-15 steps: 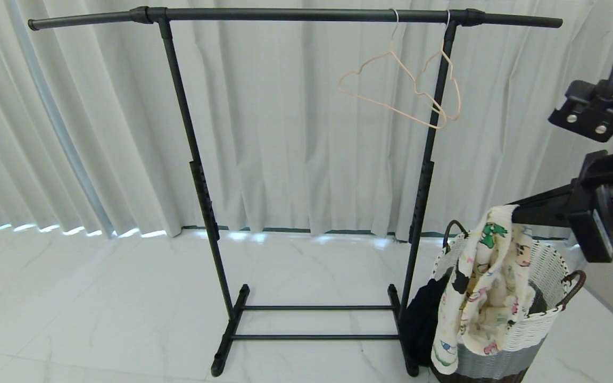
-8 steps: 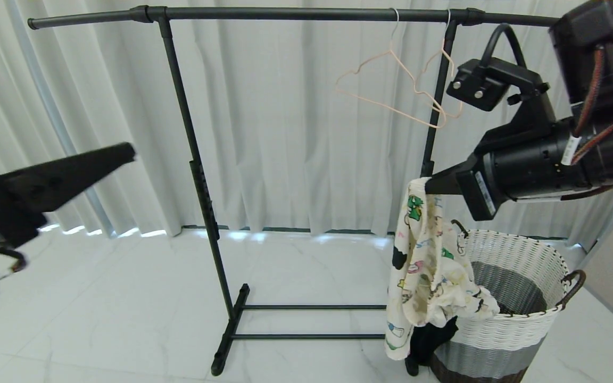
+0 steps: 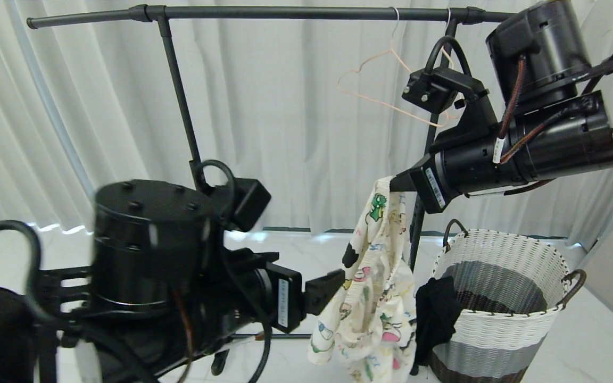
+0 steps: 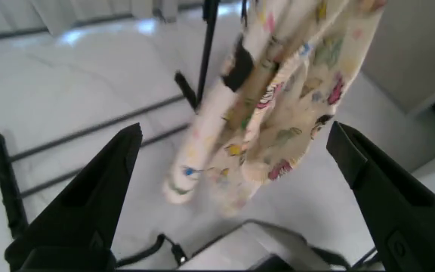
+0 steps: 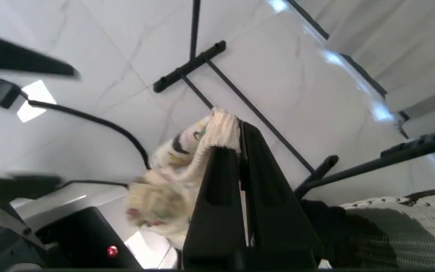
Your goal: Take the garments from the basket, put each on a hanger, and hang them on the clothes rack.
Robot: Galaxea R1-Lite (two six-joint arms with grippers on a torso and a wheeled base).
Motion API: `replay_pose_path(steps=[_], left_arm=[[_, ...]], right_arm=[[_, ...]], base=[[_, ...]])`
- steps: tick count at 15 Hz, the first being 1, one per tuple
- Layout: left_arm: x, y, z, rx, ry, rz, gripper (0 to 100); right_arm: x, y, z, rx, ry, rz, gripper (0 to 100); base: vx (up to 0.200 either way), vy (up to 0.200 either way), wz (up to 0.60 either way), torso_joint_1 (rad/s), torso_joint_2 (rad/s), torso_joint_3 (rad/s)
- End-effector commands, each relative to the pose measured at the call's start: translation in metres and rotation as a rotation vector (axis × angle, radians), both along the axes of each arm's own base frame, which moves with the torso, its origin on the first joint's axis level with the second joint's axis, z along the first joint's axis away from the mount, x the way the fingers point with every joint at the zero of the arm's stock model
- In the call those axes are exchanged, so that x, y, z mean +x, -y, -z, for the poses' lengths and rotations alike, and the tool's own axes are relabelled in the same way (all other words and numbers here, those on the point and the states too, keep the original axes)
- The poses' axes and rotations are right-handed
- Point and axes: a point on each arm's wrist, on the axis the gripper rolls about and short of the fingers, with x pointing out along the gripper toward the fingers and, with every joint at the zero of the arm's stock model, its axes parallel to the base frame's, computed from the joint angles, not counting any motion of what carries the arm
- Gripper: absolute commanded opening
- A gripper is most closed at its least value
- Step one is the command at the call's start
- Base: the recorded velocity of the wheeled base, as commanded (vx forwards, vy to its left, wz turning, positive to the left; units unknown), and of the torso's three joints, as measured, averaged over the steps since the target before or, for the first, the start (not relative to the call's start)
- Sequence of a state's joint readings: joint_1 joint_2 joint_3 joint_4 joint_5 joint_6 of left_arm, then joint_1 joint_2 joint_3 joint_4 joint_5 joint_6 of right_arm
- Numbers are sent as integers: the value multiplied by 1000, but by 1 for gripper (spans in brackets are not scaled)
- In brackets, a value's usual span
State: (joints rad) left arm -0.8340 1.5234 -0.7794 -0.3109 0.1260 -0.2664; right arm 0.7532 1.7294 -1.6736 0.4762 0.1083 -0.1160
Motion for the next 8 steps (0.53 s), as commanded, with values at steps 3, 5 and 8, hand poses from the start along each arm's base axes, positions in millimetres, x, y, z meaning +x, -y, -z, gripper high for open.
replay_pose_path(steps=[3,5,8], left_arm=[[19,38,54,51,-124,10,100],[33,35,72,85,-169,-64,100],[22,28,58,-22,-208,-70,100]], right_arm=[[-9,-10,-1,8,4,-42,0],[-18,-18,-2,14,1,-77,0],[-24,-22,-2,19,-1,-95,0]], base=[[0,0,0,0,0,0],[0,0,0,0,0,0],[0,0,0,0,0,0]])
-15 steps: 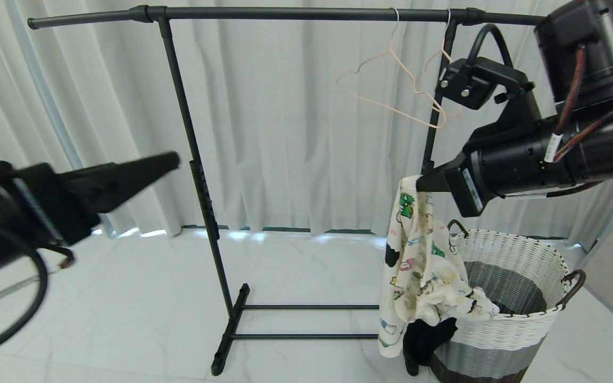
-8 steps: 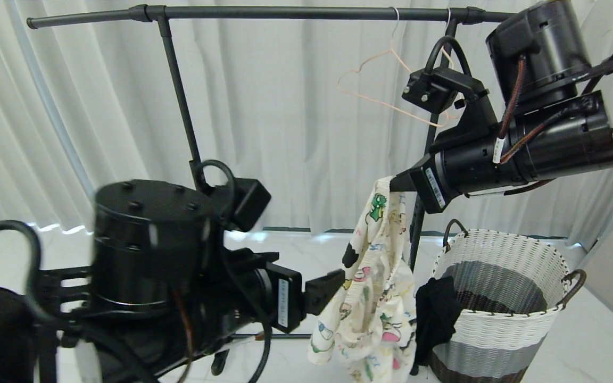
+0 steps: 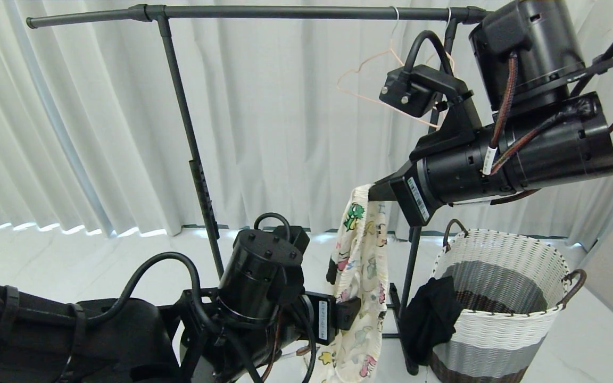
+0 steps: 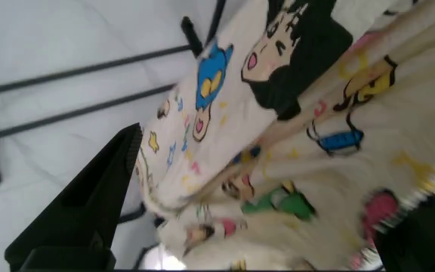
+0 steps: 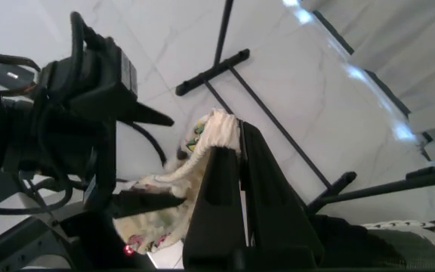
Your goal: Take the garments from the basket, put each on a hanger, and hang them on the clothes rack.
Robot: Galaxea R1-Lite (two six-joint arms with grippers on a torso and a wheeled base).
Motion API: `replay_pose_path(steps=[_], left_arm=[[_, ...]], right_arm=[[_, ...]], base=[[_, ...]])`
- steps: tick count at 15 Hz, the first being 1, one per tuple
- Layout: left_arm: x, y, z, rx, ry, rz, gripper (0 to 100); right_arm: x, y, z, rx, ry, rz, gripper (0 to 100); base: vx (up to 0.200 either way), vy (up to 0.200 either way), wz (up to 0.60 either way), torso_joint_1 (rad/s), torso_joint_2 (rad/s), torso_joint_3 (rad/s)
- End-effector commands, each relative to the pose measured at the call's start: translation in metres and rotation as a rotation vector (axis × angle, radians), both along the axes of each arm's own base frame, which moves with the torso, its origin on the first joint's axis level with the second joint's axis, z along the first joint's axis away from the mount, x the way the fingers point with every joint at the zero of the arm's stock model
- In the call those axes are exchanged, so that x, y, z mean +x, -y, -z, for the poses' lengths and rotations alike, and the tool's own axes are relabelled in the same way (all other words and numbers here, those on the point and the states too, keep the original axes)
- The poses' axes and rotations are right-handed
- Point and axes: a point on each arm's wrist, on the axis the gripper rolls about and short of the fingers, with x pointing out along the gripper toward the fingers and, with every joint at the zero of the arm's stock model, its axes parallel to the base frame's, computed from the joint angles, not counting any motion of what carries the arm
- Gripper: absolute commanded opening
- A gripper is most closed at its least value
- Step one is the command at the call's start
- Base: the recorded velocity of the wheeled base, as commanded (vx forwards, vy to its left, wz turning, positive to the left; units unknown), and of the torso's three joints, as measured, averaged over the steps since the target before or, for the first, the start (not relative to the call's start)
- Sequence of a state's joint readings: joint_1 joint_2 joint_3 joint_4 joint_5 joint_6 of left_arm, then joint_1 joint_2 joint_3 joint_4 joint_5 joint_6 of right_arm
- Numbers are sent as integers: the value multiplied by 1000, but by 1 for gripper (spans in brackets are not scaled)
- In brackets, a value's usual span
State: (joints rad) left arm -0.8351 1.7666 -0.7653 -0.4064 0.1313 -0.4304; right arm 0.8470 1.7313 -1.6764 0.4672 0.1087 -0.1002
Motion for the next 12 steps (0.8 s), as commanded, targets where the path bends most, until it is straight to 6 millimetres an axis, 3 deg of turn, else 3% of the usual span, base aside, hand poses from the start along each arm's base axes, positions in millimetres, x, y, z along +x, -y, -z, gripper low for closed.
replay_pose_path(steps=[1,5,8,9,12], left_arm=[[-10,-4,-7,-48,-21,38,100],[11,-1,35,87,-78,-65,100],[8,-11,60,193,-113,-129,100],[4,-17,60,205,-113,-139,100],[-9,-33,27,151,-25,-160,100]], right_arm=[[-5,-2,-1,5,2,-16,0],[-8,-4,-9,28,14,-23,0],[-6,6,-11,17,25,25,0],[-2,10,-10,1,33,71,0],[13,24,-4,-41,48,195,0]], base=[[0,0,0,0,0,0],[0,0,0,0,0,0],[0,0,0,0,0,0],[0,0,0,0,0,0],[0,0,0,0,0,0]])
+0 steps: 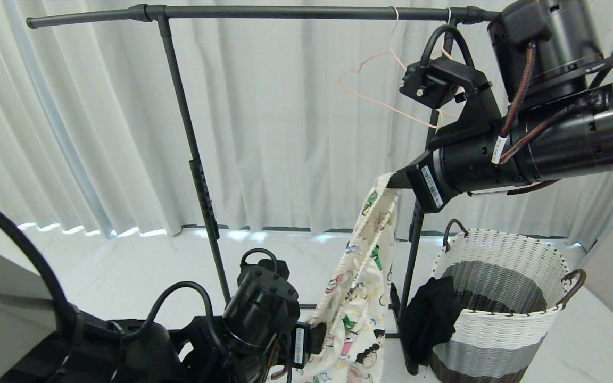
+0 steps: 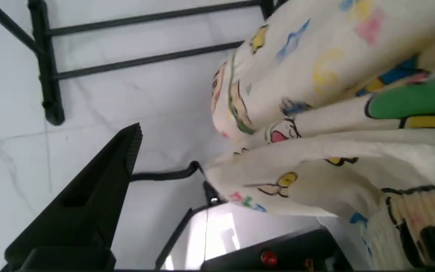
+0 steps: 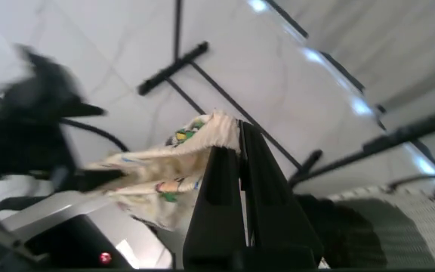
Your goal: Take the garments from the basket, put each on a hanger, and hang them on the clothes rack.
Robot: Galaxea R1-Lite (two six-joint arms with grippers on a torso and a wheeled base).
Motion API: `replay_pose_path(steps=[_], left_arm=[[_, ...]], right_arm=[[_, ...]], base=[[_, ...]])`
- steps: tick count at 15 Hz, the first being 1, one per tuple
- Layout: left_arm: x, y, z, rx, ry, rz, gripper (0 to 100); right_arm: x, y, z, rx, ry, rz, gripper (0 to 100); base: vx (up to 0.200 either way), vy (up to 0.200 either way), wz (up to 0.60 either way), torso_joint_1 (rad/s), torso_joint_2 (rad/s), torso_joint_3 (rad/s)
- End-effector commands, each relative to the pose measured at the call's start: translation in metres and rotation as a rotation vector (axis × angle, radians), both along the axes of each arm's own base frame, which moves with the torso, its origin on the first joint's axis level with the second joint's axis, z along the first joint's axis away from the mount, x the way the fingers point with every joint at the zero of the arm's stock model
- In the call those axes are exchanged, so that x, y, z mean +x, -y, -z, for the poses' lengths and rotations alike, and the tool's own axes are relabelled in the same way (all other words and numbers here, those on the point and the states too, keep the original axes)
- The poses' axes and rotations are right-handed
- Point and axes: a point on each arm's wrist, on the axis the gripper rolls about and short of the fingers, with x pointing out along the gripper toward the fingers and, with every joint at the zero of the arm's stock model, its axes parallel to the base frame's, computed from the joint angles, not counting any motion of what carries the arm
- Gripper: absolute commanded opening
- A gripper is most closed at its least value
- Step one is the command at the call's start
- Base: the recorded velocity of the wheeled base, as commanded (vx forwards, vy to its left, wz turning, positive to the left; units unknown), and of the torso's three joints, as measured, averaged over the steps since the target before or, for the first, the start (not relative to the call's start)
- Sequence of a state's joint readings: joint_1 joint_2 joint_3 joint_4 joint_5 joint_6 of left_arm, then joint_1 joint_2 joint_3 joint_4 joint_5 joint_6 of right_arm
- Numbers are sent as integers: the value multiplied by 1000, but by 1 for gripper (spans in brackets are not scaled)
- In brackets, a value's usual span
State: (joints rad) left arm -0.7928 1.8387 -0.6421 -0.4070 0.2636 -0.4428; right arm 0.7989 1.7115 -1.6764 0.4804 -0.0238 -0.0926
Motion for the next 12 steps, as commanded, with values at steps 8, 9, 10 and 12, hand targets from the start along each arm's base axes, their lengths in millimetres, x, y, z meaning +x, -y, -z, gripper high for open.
replay_pose_path(steps=[8,9,10,12], left_arm=[[-31,-75,-46,111,207,33,100],[-33,-75,-46,108,209,37,0],[-34,-74,-47,107,211,43,0],[-35,-74,-49,100,218,46,0]], right_arm=[[-25,31,10,-54,-12,51,0],[-29,31,9,-51,-9,44,0],[-30,30,8,-49,-7,38,0],[-32,31,6,-45,-2,38,0]], base=[[0,0,0,0,0,0],[0,0,0,0,0,0],[0,0,0,0,0,0],[0,0,0,0,0,0]])
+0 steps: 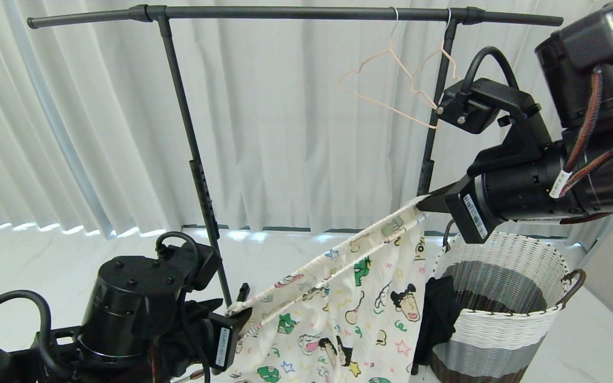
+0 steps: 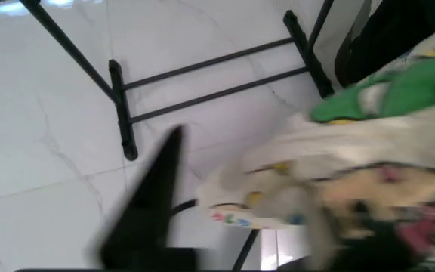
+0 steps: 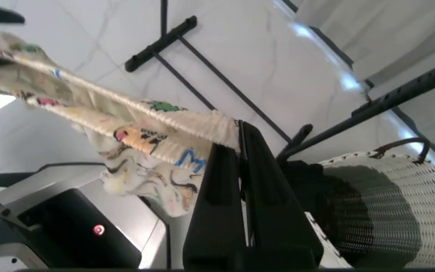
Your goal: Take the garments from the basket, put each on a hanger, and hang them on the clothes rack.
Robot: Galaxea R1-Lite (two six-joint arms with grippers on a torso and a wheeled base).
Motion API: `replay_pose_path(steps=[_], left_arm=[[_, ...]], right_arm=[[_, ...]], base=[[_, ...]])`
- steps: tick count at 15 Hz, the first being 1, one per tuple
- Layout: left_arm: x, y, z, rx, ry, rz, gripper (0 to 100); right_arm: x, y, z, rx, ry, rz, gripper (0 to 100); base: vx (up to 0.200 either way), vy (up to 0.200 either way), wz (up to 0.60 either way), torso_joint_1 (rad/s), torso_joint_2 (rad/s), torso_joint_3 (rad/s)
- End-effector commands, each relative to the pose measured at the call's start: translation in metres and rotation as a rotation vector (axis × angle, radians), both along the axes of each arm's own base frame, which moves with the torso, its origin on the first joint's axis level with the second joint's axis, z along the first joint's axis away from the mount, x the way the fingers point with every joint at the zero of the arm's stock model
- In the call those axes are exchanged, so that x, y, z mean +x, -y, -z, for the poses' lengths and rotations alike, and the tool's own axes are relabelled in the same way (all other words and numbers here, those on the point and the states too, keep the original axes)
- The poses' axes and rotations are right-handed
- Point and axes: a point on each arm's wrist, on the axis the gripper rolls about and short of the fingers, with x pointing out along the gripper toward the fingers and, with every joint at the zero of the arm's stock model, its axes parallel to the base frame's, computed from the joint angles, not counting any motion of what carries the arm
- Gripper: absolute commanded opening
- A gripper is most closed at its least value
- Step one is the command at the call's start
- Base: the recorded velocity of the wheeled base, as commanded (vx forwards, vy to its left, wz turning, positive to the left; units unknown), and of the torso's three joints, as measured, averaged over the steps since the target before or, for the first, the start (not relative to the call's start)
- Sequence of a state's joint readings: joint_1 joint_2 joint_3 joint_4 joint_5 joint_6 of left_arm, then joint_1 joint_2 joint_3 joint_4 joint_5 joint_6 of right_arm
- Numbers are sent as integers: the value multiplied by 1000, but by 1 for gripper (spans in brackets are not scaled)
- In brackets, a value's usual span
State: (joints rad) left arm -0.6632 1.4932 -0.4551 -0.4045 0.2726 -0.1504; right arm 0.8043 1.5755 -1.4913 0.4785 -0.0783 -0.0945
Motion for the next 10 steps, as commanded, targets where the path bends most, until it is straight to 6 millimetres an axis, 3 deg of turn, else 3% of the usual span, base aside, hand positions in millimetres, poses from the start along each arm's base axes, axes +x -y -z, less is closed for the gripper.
replay_pose_path(steps=[1,2,5,10], left_arm=[[-2,-2,-5,-14,19,-3,0],[-3,-2,-8,-21,30,-2,0],[-6,-4,-46,-108,159,46,0],[1,3,-138,-142,110,134,0]], right_arm=[[-5,5,-4,6,15,7,0],[-6,6,-3,1,15,18,0],[-18,19,8,-29,-5,27,0],[-38,38,-5,12,42,23,0]], base=[[0,0,0,0,0,0],[0,0,0,0,0,0],[0,0,0,0,0,0],[0,0,0,0,0,0]])
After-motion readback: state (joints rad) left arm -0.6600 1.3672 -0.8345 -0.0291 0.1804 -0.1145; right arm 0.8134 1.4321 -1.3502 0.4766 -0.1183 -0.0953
